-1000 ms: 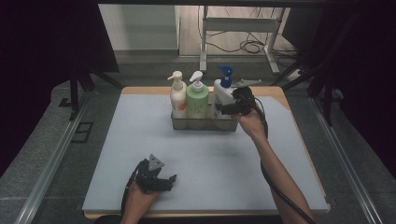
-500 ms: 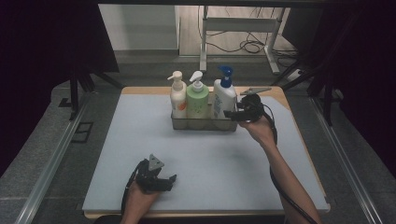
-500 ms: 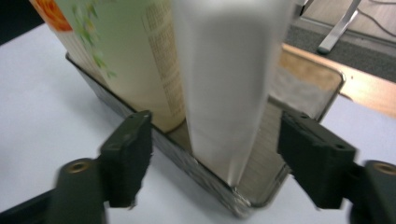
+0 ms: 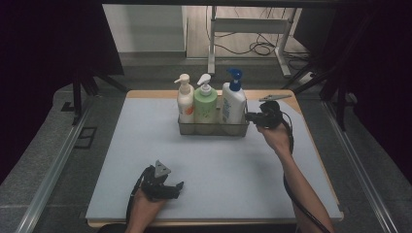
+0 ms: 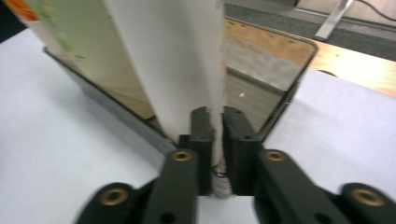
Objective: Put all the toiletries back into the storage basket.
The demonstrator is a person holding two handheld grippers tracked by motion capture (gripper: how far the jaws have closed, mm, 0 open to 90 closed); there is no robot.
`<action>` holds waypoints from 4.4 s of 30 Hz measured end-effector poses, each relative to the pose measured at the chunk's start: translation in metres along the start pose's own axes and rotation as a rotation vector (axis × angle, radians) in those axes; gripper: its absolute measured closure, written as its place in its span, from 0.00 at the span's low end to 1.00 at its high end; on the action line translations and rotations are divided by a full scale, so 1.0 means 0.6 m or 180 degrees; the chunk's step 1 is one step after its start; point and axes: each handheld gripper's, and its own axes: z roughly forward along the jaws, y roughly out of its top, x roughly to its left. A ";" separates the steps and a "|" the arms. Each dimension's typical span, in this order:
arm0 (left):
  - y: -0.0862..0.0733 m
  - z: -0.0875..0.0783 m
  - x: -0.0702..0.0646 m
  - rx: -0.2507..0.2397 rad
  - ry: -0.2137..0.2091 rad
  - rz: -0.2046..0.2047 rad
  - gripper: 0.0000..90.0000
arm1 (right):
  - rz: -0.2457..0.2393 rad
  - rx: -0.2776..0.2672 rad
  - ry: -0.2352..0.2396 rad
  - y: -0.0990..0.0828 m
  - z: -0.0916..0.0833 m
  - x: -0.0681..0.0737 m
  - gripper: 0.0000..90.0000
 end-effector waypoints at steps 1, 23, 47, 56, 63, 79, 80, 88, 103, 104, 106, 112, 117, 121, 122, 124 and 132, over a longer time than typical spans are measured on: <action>0.000 0.000 0.000 0.0000 0.0000 0.0000 0.13 | 0.0010 -0.0001 -0.0014 0.000 0.002 -0.002 0.99; 0.000 0.000 0.000 0.0008 0.0003 0.0011 0.13 | 0.0265 0.0225 -0.0157 0.013 0.078 -0.025 0.99; 0.000 0.000 0.000 0.0001 0.0002 0.0005 0.13 | 0.0208 0.0442 -0.0170 0.005 0.106 -0.019 0.99; 0.000 0.000 0.000 0.0002 0.0000 0.0003 0.13 | 0.0192 0.0475 -0.0141 0.004 0.115 -0.010 0.99; 0.000 0.000 0.000 0.0001 0.0000 0.0002 0.13 | 0.0152 0.0484 -0.0119 0.006 0.119 -0.001 0.99; 0.000 0.000 0.000 0.0010 0.0003 0.0011 0.13 | 0.0102 0.0512 -0.0108 0.011 0.125 0.012 0.99; 0.000 0.000 0.000 0.0011 0.0002 0.0012 0.13 | 0.0098 0.0517 -0.0112 0.011 0.125 0.013 0.99; 0.000 0.000 0.000 0.0011 0.0003 0.0012 0.13 | 0.0071 0.0541 -0.0079 0.012 0.125 0.021 0.99; 0.000 0.000 0.000 0.0012 0.0003 0.0013 0.13 | 0.0005 0.0563 -0.0007 0.011 0.119 0.028 0.99; 0.000 0.000 0.000 0.0013 0.0003 0.0014 0.13 | 0.0000 0.0566 0.0002 0.011 0.118 0.029 0.99; 0.000 0.000 0.001 0.0014 0.0003 0.0014 0.13 | -0.0024 0.0563 0.0006 0.011 0.118 0.028 0.99; 0.000 0.000 0.001 0.0013 0.0002 0.0014 0.13 | -0.0016 0.0579 -0.0005 0.011 0.118 0.031 0.99; 0.000 0.000 0.000 0.0010 0.0002 0.0011 0.13 | -0.0055 0.0572 -0.0035 0.010 0.117 0.029 0.92; 0.000 0.000 0.000 0.0009 0.0002 0.0011 0.13 | -0.0120 0.0562 -0.0067 0.010 0.114 0.029 0.88; 0.000 0.000 0.000 0.0009 0.0003 0.0012 0.13 | -0.0129 0.0552 -0.0079 0.011 0.112 0.030 0.87; 0.000 0.000 0.000 0.0009 0.0003 0.0011 0.13 | -0.0156 0.0535 -0.0101 0.012 0.109 0.030 0.87; 0.000 0.000 0.000 0.0009 0.0003 0.0013 0.13 | -0.0197 0.0442 -0.0095 0.022 0.087 0.036 0.82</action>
